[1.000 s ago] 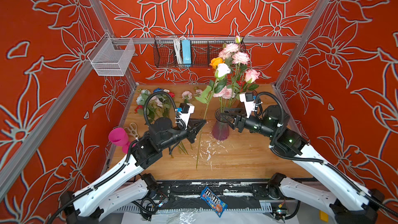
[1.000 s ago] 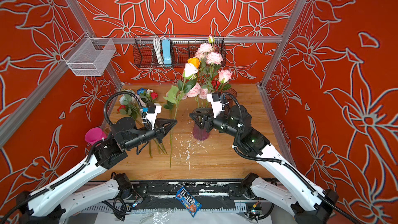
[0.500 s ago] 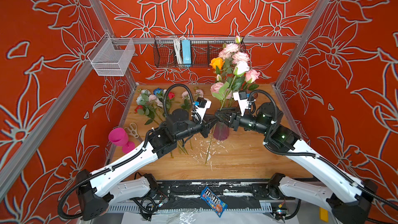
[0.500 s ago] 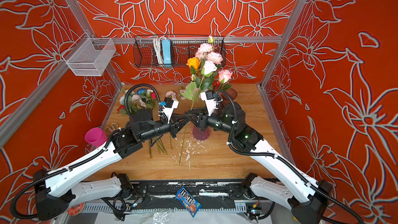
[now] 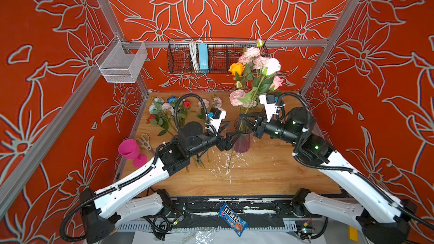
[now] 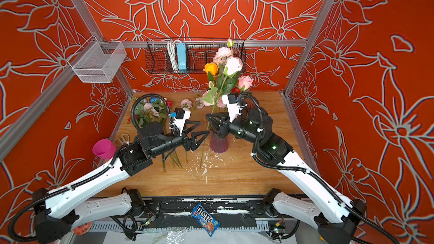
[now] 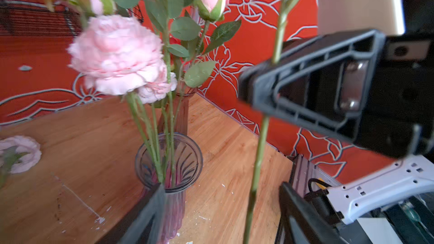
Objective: Arrange flowers in a vase
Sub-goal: Place the flower in the vase.
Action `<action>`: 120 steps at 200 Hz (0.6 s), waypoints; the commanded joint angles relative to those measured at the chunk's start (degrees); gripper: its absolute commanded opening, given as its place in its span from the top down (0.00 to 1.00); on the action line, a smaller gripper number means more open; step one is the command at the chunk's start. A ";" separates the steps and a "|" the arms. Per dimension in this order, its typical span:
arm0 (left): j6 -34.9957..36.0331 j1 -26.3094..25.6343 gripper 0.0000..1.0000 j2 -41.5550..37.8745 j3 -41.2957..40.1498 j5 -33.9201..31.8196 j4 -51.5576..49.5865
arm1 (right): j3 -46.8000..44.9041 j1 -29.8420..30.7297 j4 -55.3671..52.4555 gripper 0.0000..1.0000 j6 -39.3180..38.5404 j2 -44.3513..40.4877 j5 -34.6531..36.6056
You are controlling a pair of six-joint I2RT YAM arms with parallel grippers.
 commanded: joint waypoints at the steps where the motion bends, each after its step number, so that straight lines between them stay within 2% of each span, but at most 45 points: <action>1: -1.71 -0.15 0.17 -7.82 -4.76 -10.30 0.95 | 6.75 0.12 -5.31 1.00 -8.27 -2.69 11.09; 26: -2.41 -0.15 0.15 -14.69 -8.84 -14.47 -0.35 | 12.06 0.13 -6.75 1.00 -14.23 -1.90 18.86; 56: -2.81 -0.15 0.14 -19.16 -10.37 -17.04 -3.64 | 15.93 0.05 -5.35 1.00 -21.08 1.55 27.83; 101: -3.36 -0.15 0.14 -20.95 -11.69 -17.10 -4.18 | 17.26 -0.17 -1.36 1.00 -26.49 7.16 31.58; 120: -3.27 -0.15 0.14 -20.88 -11.95 -17.19 -4.15 | 17.06 -0.30 -2.39 1.00 -25.87 8.80 31.92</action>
